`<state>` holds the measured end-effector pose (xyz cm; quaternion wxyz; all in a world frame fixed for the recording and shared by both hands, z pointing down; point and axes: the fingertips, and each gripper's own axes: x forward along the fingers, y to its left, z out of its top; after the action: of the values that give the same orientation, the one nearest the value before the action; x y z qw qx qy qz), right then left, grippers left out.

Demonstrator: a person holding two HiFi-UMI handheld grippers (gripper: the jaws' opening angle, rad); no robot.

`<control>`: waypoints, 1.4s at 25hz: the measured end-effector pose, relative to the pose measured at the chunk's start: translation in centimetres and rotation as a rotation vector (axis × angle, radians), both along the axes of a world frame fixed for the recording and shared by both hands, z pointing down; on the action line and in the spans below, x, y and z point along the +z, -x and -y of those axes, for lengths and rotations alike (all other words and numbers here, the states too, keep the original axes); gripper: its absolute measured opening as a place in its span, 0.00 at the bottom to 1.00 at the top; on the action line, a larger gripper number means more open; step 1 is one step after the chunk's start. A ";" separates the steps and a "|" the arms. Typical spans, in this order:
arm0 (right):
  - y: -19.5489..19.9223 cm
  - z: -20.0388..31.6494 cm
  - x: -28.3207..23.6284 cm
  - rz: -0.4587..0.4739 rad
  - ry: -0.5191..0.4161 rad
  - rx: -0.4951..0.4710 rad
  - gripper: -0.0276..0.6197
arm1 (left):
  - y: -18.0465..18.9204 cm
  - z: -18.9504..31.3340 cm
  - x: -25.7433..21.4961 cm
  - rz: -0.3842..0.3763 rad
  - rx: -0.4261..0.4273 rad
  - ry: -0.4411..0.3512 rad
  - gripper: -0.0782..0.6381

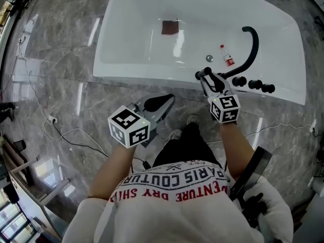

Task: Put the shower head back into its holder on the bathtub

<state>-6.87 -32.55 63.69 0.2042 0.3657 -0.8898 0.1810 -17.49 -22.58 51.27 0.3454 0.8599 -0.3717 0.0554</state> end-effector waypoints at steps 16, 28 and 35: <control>-3.2 -19.9 -23.0 0.164 0.030 -0.244 0.05 | -10.5 -10.3 -11.0 -0.020 0.312 -0.240 0.11; -15.2 -44.6 -25.0 0.294 -0.074 -0.140 0.05 | -21.4 -34.7 -13.0 -0.019 0.315 -0.309 0.11; -18.2 -53.2 -27.1 0.343 -0.087 -0.141 0.05 | -24.1 -44.9 -15.9 0.044 0.273 -0.355 0.11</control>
<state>11.34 20.68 36.60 0.0456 0.2748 -0.9419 0.1876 6.62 22.35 35.34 0.1700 0.9481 -0.2632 0.0541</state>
